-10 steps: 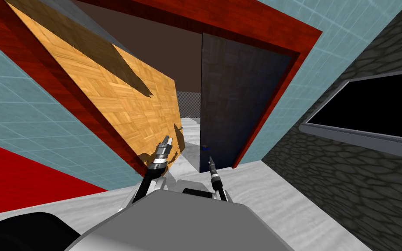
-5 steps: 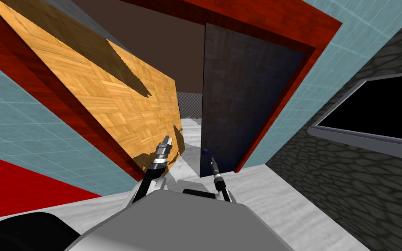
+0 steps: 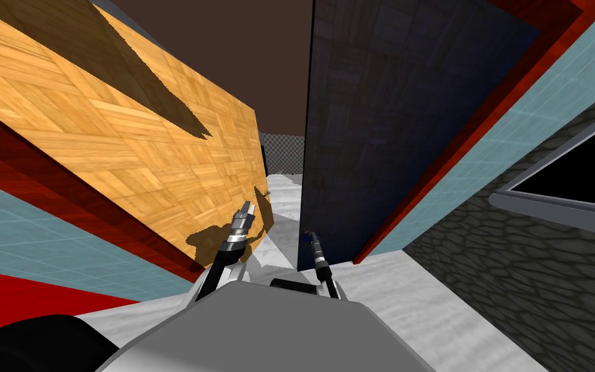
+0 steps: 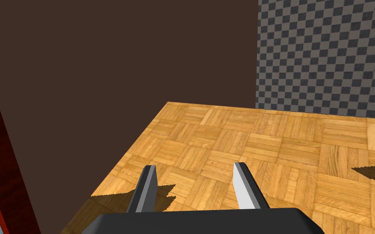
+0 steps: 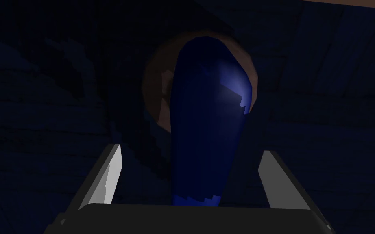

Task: Push the door open

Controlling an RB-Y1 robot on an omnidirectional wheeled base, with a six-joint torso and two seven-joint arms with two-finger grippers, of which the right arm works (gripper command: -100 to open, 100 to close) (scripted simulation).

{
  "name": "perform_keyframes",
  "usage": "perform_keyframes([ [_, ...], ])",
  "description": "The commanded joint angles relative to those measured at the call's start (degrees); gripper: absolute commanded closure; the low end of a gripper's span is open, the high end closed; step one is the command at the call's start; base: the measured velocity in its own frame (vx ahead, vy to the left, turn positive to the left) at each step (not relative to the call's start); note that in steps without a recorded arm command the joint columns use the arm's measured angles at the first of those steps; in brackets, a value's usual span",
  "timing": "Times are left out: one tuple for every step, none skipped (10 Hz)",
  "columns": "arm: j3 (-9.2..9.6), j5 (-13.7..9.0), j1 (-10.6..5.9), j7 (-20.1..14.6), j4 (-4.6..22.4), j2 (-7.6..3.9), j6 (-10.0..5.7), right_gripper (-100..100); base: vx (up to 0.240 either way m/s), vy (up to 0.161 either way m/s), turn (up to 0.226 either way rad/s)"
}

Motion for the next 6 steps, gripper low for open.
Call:
perform_keyframes([
  [0.0, 0.0, 0.03, -0.03, 0.07, -0.15, -0.09, 100, -0.009, -0.004, -0.006],
  [0.0, 0.0, 0.03, -0.03, 0.07, -0.15, -0.09, 100, -0.026, -0.012, 0.01],
  [0.0, 0.0, 0.03, -0.03, 0.07, -0.15, -0.09, 100, -0.013, -0.008, 0.019],
  [0.0, 0.0, 0.03, -0.03, 0.07, -0.15, -0.09, 100, 0.0, 0.0, 0.0],
  [0.0, 0.0, 0.03, -0.03, 0.07, -0.15, -0.09, 100, 0.0, 0.0, 0.0],
  [0.0, 0.0, 0.03, -0.03, 0.07, -0.15, -0.09, 100, 0.0, 0.0, 0.0],
])
